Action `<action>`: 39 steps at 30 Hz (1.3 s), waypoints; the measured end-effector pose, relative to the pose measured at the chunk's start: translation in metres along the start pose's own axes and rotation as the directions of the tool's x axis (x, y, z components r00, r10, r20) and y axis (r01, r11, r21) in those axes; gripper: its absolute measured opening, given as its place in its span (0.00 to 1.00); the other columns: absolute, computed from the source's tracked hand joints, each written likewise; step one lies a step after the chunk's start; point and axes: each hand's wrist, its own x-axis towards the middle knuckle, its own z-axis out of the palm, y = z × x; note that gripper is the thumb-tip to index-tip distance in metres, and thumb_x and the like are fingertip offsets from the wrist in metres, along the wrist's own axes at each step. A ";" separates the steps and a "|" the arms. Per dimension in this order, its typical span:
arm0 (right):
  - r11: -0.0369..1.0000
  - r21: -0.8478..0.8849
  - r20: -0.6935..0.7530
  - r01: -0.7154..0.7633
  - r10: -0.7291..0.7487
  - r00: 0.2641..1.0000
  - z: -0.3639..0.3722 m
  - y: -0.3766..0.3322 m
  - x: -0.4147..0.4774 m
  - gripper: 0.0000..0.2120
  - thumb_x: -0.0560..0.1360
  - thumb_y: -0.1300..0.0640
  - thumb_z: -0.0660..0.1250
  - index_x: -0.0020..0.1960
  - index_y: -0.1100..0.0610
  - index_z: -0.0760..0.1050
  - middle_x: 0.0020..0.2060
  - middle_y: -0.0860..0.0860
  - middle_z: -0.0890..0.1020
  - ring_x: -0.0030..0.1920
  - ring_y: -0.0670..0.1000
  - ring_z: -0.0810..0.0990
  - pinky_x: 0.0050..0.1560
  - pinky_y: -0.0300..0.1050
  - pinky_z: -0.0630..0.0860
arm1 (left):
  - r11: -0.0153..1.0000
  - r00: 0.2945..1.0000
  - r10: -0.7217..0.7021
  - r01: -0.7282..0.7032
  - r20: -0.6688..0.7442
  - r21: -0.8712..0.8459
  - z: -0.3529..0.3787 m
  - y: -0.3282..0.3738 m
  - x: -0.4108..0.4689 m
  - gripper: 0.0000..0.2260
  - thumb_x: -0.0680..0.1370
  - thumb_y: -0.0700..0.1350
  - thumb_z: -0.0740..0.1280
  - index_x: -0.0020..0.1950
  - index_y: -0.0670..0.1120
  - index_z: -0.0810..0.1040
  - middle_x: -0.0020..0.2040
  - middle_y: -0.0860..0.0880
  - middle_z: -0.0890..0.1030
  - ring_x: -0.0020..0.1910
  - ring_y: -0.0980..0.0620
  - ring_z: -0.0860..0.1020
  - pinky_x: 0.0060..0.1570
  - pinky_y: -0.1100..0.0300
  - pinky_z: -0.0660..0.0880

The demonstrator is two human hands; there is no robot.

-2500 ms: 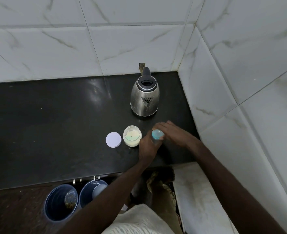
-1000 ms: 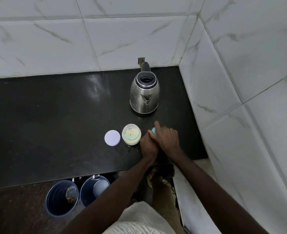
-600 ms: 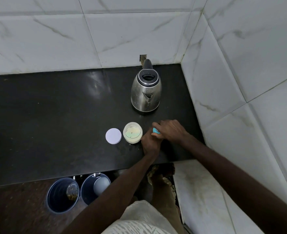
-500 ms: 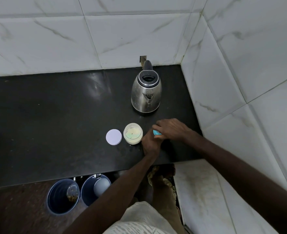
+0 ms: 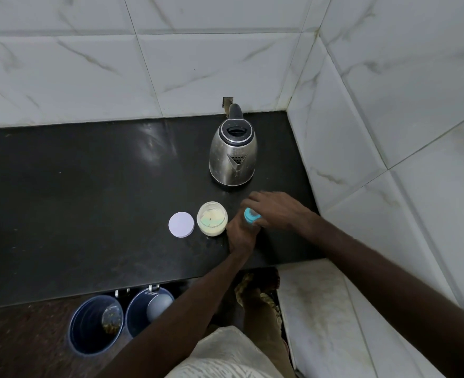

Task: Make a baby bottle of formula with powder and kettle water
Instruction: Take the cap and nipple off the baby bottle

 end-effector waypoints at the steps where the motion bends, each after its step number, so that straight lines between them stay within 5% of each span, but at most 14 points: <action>1: 1.000 0.008 -0.008 0.030 -0.029 1.000 -0.002 0.000 0.001 0.25 0.76 0.48 0.73 0.70 0.51 0.72 0.64 0.50 0.77 0.62 0.53 0.78 0.51 0.41 0.70 | 1.000 1.000 -0.027 0.027 0.008 -0.016 -0.001 0.001 0.000 0.20 0.78 0.37 0.74 0.68 0.35 0.75 0.66 0.40 0.79 0.64 0.52 0.75 0.62 0.73 0.62; 3: 0.994 0.029 -0.008 0.101 -0.101 0.995 -0.006 0.002 0.002 0.23 0.73 0.54 0.75 0.66 0.54 0.75 0.62 0.51 0.78 0.60 0.54 0.78 0.49 0.39 0.68 | 0.998 0.999 -0.053 0.054 0.011 -0.032 -0.001 0.001 0.001 0.19 0.77 0.37 0.74 0.67 0.34 0.76 0.64 0.39 0.80 0.64 0.50 0.77 0.64 0.68 0.67; 6: 0.983 0.139 -0.086 0.116 -0.105 0.991 -0.015 0.009 -0.002 0.23 0.71 0.57 0.76 0.65 0.52 0.77 0.61 0.48 0.78 0.58 0.52 0.77 0.51 0.47 0.77 | 0.997 0.996 0.002 -0.009 -0.091 -0.073 -0.003 0.005 -0.006 0.17 0.73 0.39 0.78 0.60 0.39 0.82 0.55 0.47 0.83 0.54 0.55 0.78 0.52 0.71 0.68; 9: 0.944 0.323 -0.239 -0.068 0.150 0.959 -0.015 0.027 -0.014 0.21 0.71 0.53 0.74 0.63 0.47 0.76 0.60 0.45 0.75 0.59 0.50 0.76 0.52 0.51 0.79 | 0.993 0.988 0.074 -0.085 -0.133 -0.078 -0.007 0.006 -0.011 0.13 0.71 0.42 0.76 0.54 0.47 0.82 0.48 0.51 0.84 0.48 0.52 0.81 0.48 0.59 0.75; 12: 0.801 0.549 -0.349 -0.238 0.479 0.805 0.012 0.039 -0.032 0.20 0.68 0.57 0.73 0.60 0.49 0.77 0.56 0.47 0.76 0.54 0.50 0.78 0.54 0.51 0.78 | 0.998 0.995 0.056 -0.058 -0.080 -0.021 -0.011 0.008 -0.012 0.12 0.72 0.44 0.73 0.55 0.52 0.79 0.48 0.55 0.82 0.50 0.49 0.82 0.48 0.61 0.71; 16: 0.630 0.646 -0.206 -0.432 0.688 0.695 0.070 0.039 -0.045 0.19 0.67 0.60 0.75 0.58 0.53 0.80 0.52 0.52 0.78 0.54 0.55 0.80 0.54 0.46 0.74 | 0.996 0.997 0.070 -0.072 -0.040 -0.059 -0.016 0.012 -0.015 0.12 0.71 0.51 0.68 0.53 0.54 0.78 0.47 0.57 0.81 0.50 0.50 0.82 0.50 0.57 0.74; 20: 0.556 0.630 -0.094 -0.542 0.748 0.657 0.102 0.036 -0.048 0.19 0.68 0.60 0.75 0.58 0.54 0.79 0.53 0.54 0.79 0.55 0.58 0.79 0.53 0.50 0.76 | 0.995 0.999 0.001 -0.005 -0.039 -0.101 -0.014 0.010 -0.012 0.21 0.72 0.49 0.72 0.65 0.52 0.76 0.55 0.53 0.83 0.56 0.49 0.82 0.51 0.64 0.70; 24: 0.561 0.615 -0.084 -0.554 0.746 0.661 0.110 0.027 -0.046 0.18 0.71 0.58 0.75 0.60 0.54 0.78 0.55 0.54 0.78 0.57 0.59 0.78 0.54 0.53 0.77 | 0.996 0.999 -0.047 0.046 0.000 -0.070 -0.016 0.014 -0.011 0.35 0.74 0.46 0.73 0.79 0.49 0.63 0.65 0.48 0.81 0.64 0.46 0.79 0.54 0.64 0.68; 29: 0.592 0.568 -0.044 -0.572 0.716 0.696 0.116 0.018 -0.046 0.27 0.70 0.61 0.75 0.68 0.57 0.75 0.62 0.57 0.76 0.64 0.61 0.76 0.60 0.54 0.76 | 0.986 0.984 0.158 -0.162 0.086 0.040 -0.023 -0.004 -0.022 0.49 0.69 0.35 0.75 0.84 0.45 0.50 0.80 0.49 0.64 0.78 0.49 0.65 0.74 0.61 0.62; 32: 0.476 0.649 -0.096 -0.594 0.826 0.556 0.104 0.002 -0.045 0.29 0.71 0.63 0.73 0.71 0.60 0.72 0.67 0.59 0.73 0.68 0.62 0.73 0.67 0.55 0.72 | 0.928 0.932 0.360 -0.361 0.031 0.091 -0.033 0.003 -0.045 0.45 0.70 0.25 0.64 0.84 0.42 0.51 0.84 0.50 0.53 0.83 0.52 0.51 0.80 0.49 0.57; 36: 0.384 0.800 -0.262 -0.460 0.915 0.307 0.069 -0.036 -0.040 0.24 0.72 0.66 0.68 0.69 0.59 0.73 0.65 0.55 0.73 0.60 0.56 0.79 0.61 0.48 0.75 | 0.805 0.811 0.584 -0.582 0.020 0.114 -0.070 0.014 -0.070 0.40 0.70 0.26 0.58 0.83 0.40 0.54 0.84 0.48 0.55 0.83 0.50 0.52 0.80 0.50 0.57; 39: 0.476 0.823 -0.360 -0.311 0.860 0.363 0.042 -0.068 -0.028 0.20 0.71 0.67 0.67 0.61 0.56 0.77 0.57 0.51 0.77 0.49 0.51 0.80 0.53 0.44 0.75 | 0.792 0.801 0.598 -0.590 -0.006 0.157 -0.102 0.007 -0.063 0.41 0.70 0.30 0.64 0.83 0.40 0.55 0.84 0.47 0.54 0.83 0.49 0.51 0.79 0.47 0.59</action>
